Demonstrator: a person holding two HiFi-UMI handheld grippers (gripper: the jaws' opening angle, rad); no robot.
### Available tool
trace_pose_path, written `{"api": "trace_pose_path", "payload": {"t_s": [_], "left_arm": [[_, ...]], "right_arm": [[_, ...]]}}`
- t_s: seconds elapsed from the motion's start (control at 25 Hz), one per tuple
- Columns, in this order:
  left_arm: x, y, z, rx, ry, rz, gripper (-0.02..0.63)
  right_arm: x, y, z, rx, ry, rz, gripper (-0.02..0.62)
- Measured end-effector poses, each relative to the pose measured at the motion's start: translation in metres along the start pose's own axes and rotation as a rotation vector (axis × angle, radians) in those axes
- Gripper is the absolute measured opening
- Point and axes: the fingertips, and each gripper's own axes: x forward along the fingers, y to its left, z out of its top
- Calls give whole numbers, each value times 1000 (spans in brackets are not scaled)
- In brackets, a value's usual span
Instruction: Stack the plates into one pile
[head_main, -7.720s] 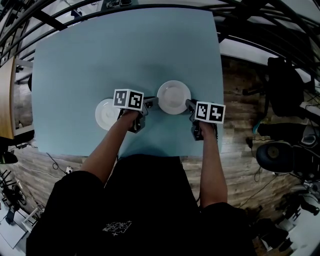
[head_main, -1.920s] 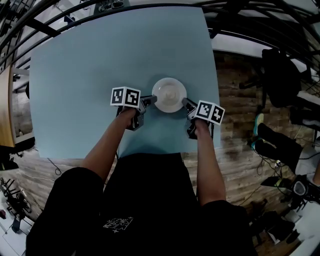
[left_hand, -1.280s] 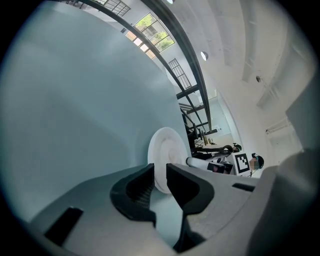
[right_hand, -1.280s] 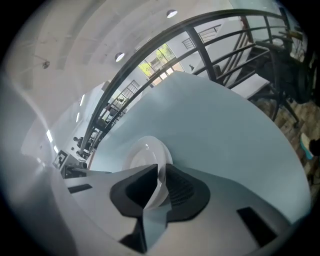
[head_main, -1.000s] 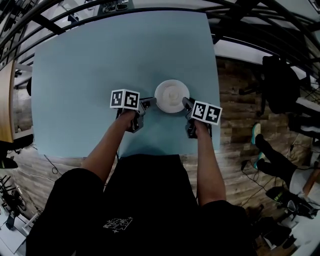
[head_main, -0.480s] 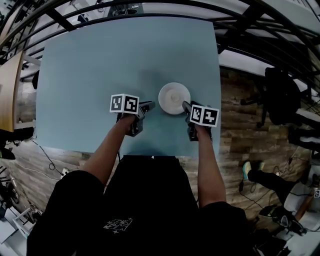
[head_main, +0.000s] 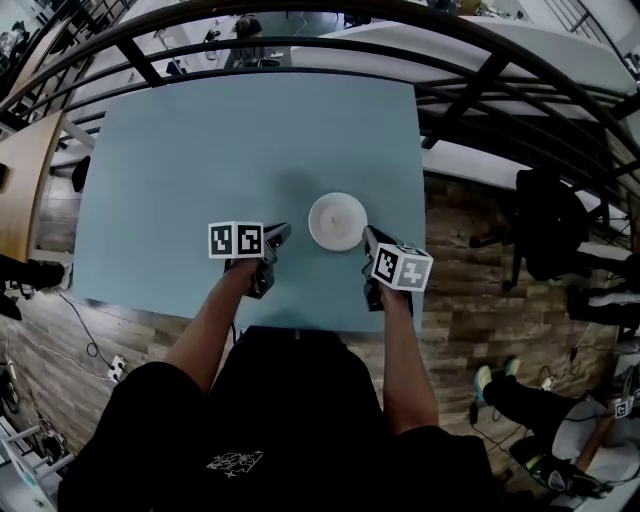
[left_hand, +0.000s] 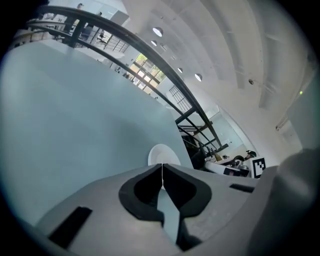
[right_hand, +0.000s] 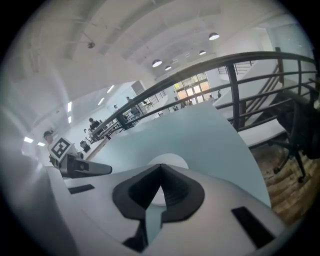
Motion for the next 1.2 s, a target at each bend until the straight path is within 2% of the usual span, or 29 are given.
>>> {"api": "trace_pose_path", "payload": {"t_s": [0.2, 0.36, 0.48, 0.72, 0.96, 1.2], "left_arm": [[-32, -14, 29, 67, -168, 53, 9], [-69, -36, 51, 205, -279, 109, 9], [-89, -57, 66, 301, -346, 121, 9], [-121, -106, 85, 513, -445, 94, 8], [-153, -160, 116, 620, -541, 20, 8], [-180, -192, 145, 732, -603, -31, 8]], "right_arm": [[-29, 13, 45, -115, -145, 6, 8], [-57, 26, 68, -166, -233, 14, 6], [-79, 29, 80, -171, -293, 7, 6], [-138, 48, 112, -223, -445, -48, 6], [-187, 67, 143, -249, -557, -106, 6], [-226, 90, 160, -280, -674, -166, 6]]}}
